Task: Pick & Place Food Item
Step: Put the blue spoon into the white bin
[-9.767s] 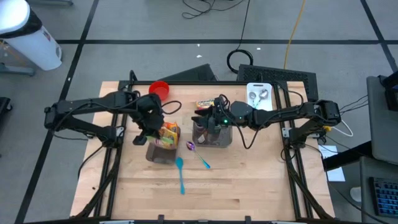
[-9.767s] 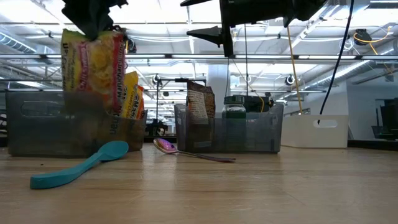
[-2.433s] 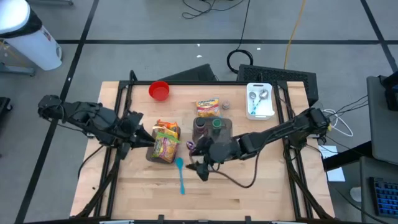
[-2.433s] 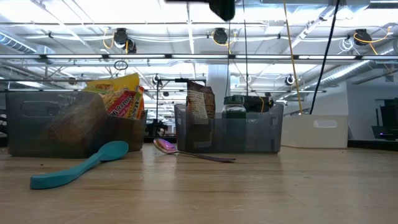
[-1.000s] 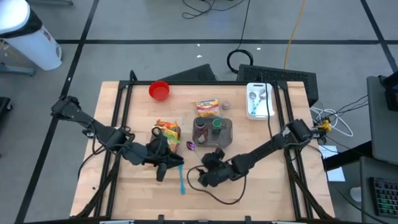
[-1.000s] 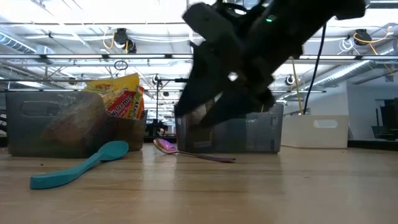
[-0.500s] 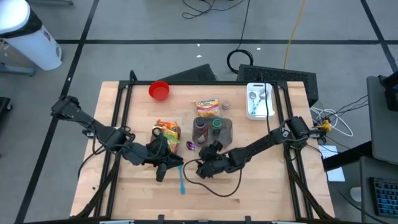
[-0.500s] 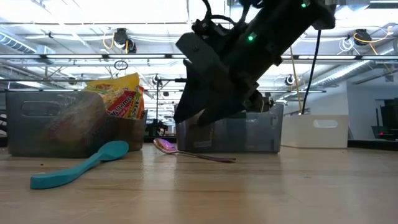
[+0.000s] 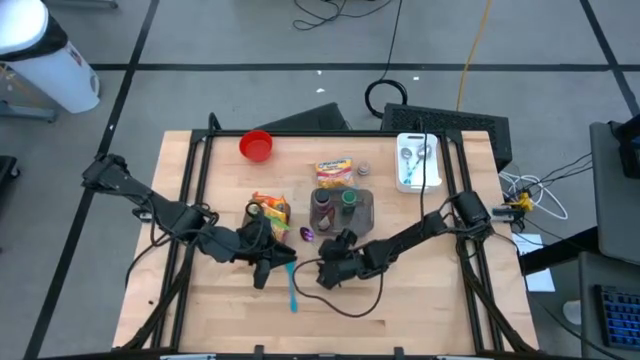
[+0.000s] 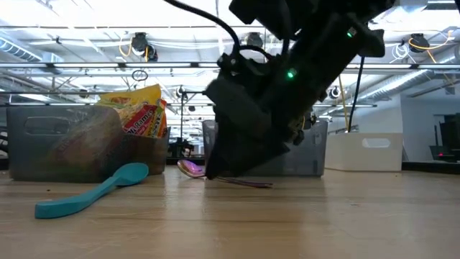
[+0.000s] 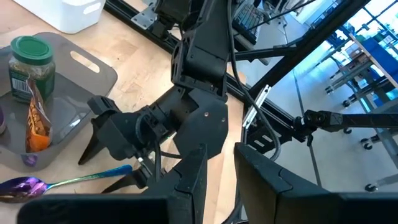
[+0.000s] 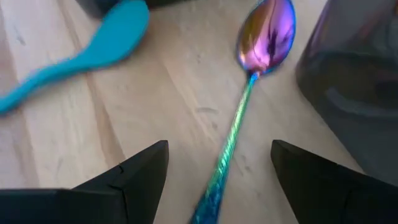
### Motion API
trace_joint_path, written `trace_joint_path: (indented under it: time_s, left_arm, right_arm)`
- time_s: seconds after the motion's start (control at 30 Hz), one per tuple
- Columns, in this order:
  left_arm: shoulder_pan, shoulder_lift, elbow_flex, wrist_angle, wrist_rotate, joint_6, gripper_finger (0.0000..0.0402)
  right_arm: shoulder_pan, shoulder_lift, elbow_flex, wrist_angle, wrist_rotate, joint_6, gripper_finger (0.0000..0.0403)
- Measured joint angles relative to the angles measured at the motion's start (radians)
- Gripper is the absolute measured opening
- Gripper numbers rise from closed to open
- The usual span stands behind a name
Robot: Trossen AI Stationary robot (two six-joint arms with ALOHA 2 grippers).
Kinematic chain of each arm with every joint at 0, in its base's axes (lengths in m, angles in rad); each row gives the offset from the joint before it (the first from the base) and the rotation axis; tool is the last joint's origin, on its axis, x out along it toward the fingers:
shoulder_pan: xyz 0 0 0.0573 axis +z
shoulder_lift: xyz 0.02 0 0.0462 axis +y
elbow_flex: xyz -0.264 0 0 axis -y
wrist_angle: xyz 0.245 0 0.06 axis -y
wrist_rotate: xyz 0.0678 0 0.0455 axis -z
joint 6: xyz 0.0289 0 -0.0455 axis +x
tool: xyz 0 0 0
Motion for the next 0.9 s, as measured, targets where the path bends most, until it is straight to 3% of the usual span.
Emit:
trace_joint_path:
  time_s: [0.33,0.9]
  left_arm:
    - [0.000,0.000,0.000,0.000,0.000,-0.010,0.0088]
    - [0.000,0.000,0.000,0.000,0.005,-0.014,0.0088]
  right_arm:
    - [-0.003,0.050,0.005,0.013,-0.001,0.042,0.0259]
    - [0.010,0.062,0.002,0.014,-0.048,0.064,0.0054]
